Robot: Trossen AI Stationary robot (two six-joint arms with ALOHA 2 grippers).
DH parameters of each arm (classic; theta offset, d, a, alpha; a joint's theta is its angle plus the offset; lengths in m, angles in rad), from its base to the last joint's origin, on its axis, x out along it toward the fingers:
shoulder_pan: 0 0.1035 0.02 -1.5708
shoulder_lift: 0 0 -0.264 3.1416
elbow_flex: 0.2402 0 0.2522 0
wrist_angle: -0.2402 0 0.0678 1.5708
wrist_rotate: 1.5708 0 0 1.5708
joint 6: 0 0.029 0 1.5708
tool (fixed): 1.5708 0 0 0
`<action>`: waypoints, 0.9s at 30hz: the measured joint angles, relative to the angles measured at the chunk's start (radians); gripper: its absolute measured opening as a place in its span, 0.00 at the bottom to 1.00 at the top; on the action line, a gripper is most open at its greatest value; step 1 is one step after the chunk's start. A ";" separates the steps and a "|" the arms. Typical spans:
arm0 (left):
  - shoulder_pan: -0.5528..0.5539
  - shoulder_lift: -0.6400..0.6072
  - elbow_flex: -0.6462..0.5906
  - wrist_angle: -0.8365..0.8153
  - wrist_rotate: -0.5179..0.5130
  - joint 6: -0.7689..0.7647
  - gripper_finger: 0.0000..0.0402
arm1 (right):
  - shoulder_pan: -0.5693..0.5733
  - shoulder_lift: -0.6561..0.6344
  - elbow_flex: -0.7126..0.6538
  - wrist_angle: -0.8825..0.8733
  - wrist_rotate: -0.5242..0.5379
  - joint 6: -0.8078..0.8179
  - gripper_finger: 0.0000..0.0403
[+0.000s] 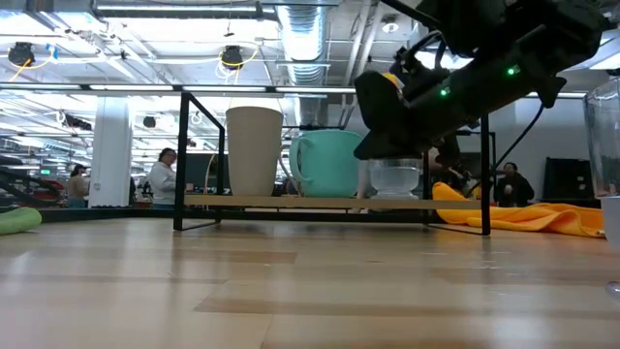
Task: Stack small to large cups/mugs on shelf
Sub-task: Put the left transparent mug on the shelf
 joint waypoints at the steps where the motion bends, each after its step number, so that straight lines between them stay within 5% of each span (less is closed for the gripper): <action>1: 0.000 0.000 0.000 0.000 0.003 0.000 0.31 | 0.000 0.000 0.000 -0.006 0.000 0.001 0.15; 15: 0.000 0.000 0.000 0.003 0.015 -0.010 0.31 | -0.004 -0.043 0.000 -0.095 -0.024 0.048 0.47; 22: 0.000 0.000 0.000 0.003 0.031 -0.011 0.31 | 0.002 -0.152 0.000 -0.241 -0.048 0.073 0.50; 27: 0.000 0.000 0.000 0.003 0.034 -0.011 0.31 | -0.015 -0.216 0.000 -0.319 -0.174 0.124 0.49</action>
